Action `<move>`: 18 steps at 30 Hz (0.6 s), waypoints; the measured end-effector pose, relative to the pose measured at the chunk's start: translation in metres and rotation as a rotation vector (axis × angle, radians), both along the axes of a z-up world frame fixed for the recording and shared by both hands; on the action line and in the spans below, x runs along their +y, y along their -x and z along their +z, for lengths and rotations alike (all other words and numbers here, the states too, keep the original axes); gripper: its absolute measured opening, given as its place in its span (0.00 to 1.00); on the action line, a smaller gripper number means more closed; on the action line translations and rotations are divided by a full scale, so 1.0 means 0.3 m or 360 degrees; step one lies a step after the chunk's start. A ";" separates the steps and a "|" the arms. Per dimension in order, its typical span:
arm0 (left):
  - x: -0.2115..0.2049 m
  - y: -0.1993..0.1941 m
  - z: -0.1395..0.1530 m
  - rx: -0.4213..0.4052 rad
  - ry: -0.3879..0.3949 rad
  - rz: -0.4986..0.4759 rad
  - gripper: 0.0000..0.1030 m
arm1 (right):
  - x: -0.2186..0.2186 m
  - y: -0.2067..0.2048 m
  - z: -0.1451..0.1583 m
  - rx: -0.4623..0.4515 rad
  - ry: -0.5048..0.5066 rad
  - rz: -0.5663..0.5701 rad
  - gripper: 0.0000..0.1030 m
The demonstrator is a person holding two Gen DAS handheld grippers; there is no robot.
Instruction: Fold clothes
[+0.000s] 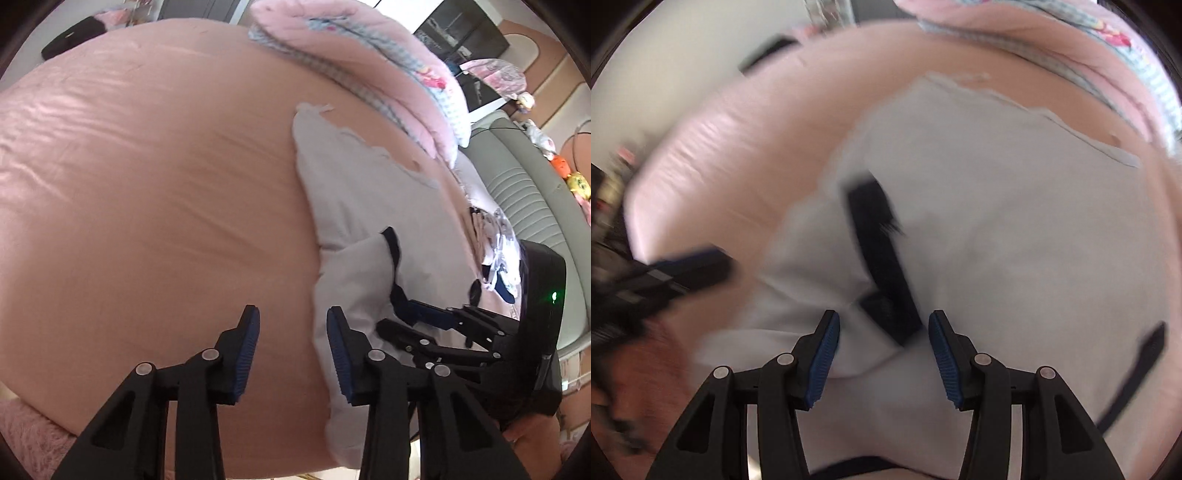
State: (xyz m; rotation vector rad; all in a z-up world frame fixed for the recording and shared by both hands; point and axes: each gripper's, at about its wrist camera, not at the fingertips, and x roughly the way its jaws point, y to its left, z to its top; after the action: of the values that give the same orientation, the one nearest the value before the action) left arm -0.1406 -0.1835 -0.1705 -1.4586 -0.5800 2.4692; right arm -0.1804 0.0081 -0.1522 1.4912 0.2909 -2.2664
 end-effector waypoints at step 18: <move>0.095 -0.108 -0.003 0.0031 -0.0102 -0.0408 0.35 | 0.033 0.011 0.006 -0.0001 0.0037 -0.0160 0.45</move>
State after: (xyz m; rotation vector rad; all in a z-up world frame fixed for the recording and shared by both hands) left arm -0.1082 -0.1549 -0.1714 -1.3880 -0.4338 2.2443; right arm -0.1838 0.0181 -0.1504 1.5262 0.1925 -2.3393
